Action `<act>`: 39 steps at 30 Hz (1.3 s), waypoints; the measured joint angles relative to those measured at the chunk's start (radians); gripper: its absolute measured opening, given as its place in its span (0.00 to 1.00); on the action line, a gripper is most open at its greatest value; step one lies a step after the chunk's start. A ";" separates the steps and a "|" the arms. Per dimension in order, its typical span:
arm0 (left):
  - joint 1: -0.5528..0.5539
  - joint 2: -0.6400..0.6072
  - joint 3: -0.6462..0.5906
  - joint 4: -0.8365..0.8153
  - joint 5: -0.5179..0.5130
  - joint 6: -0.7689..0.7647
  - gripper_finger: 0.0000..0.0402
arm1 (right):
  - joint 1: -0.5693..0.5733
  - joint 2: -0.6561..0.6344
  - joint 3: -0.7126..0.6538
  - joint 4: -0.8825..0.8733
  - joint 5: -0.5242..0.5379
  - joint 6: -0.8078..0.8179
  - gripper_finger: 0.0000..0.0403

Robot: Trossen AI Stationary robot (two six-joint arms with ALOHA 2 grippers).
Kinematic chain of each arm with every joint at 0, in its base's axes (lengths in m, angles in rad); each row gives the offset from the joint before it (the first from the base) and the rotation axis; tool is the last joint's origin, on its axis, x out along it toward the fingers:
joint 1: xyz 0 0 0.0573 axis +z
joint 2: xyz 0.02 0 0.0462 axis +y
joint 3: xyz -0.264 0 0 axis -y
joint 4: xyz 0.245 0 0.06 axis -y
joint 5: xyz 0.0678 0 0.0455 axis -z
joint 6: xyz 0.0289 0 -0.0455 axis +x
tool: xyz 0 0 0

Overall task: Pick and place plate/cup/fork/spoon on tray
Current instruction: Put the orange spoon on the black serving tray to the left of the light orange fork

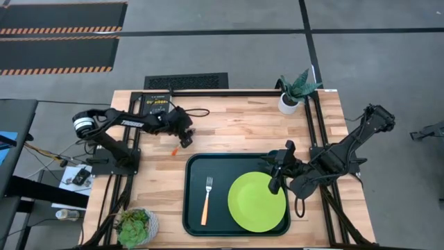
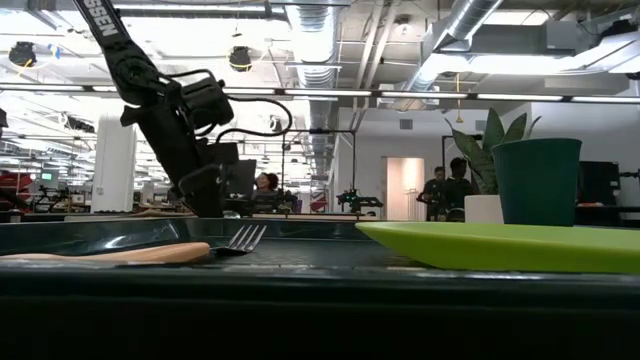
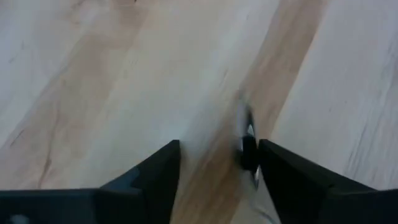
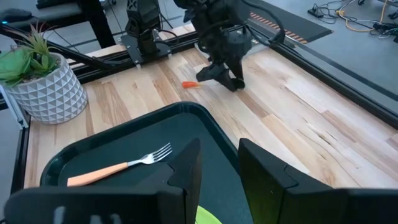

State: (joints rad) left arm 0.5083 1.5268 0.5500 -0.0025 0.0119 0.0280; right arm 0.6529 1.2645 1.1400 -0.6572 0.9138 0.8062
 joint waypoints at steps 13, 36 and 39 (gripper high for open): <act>0.002 -0.014 -0.002 -0.010 -0.087 -0.191 0.03 | 0.000 0.000 0.000 -0.001 0.000 0.006 0.32; -0.773 -0.536 -0.173 0.310 -0.737 -0.849 0.00 | 0.001 0.000 0.000 -0.002 0.000 0.009 0.32; -0.911 -0.472 -0.219 0.458 -0.891 -0.889 0.00 | 0.001 0.000 0.000 -0.001 0.000 0.008 0.32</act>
State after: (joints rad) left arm -0.4025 1.0547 0.3313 0.4550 -0.8794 -0.8608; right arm 0.6540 1.2644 1.1404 -0.6586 0.9134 0.8146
